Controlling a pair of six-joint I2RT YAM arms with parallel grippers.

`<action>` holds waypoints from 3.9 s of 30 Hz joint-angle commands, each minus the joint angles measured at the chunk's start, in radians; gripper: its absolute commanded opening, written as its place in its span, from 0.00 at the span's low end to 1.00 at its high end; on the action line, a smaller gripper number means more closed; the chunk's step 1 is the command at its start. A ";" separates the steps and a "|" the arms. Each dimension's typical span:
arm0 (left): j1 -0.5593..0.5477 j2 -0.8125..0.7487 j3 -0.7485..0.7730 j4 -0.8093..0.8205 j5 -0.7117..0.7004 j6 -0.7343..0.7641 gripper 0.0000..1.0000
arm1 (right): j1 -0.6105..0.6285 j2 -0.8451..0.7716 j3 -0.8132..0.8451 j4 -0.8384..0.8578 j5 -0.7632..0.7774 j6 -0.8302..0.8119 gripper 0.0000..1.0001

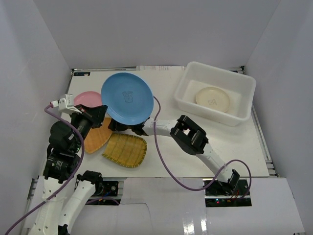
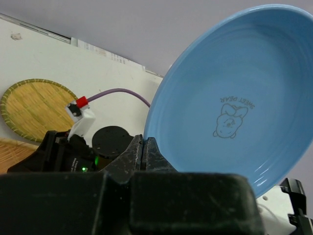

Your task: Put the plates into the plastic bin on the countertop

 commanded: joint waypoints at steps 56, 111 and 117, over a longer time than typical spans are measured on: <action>-0.337 0.557 0.193 0.325 -0.007 -0.101 0.00 | -0.970 -0.890 -0.802 -0.007 -0.401 -0.241 0.08; -0.452 1.456 0.988 0.053 -0.188 0.097 0.84 | -0.727 -1.472 -1.012 -0.160 -0.175 -0.253 0.77; -0.207 1.004 0.442 0.185 -0.151 -0.007 0.77 | -0.322 -1.355 -1.015 -0.056 0.041 -0.219 0.68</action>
